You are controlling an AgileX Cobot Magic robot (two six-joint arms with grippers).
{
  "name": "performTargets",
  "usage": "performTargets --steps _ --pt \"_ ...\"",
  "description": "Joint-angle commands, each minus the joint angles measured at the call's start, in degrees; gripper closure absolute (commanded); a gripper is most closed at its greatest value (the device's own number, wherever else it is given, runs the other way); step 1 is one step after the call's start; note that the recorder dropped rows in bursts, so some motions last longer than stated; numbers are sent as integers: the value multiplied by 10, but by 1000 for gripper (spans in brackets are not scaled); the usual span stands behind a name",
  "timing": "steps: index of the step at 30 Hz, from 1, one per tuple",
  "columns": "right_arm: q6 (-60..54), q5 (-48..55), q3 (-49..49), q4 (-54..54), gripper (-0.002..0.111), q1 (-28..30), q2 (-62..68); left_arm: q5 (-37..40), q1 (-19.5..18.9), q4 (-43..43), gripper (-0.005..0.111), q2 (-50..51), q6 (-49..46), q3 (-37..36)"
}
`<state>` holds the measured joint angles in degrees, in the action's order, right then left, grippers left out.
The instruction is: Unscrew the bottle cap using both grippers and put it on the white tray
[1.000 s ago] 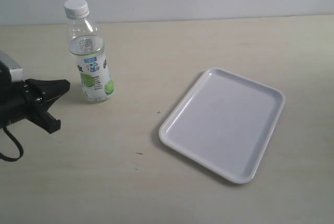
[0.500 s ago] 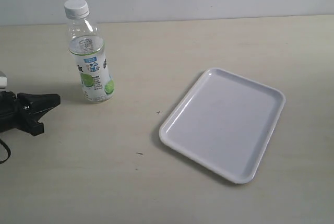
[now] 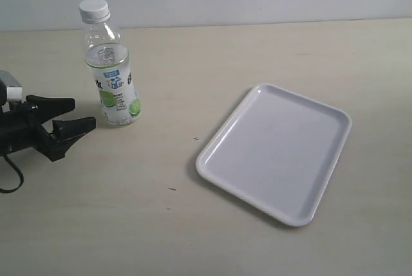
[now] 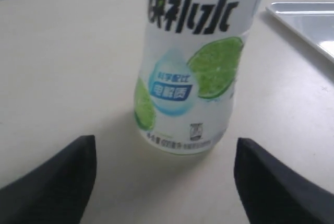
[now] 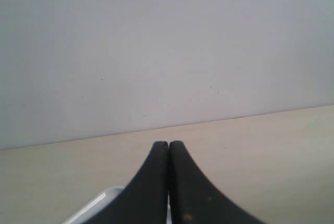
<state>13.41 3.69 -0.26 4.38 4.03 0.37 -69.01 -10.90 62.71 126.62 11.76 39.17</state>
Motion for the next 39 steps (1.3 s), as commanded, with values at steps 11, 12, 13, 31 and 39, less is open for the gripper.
performTargets --steps 11,12,13,31,39 --pt "-1 -3 3 1 108 -1 -4 -9 111 -152 22 0 -46 2" --pt "-1 -3 3 1 108 -1 -4 -9 115 -160 21 0 -47 2" --pt "-1 -3 3 1 108 -1 -4 -9 117 -164 21 0 -47 7" --pt "-1 -3 3 1 108 -1 -4 3 117 -106 21 1 -36 71" --pt "-1 -3 3 1 108 -1 -4 6 117 -89 21 35 -25 74"
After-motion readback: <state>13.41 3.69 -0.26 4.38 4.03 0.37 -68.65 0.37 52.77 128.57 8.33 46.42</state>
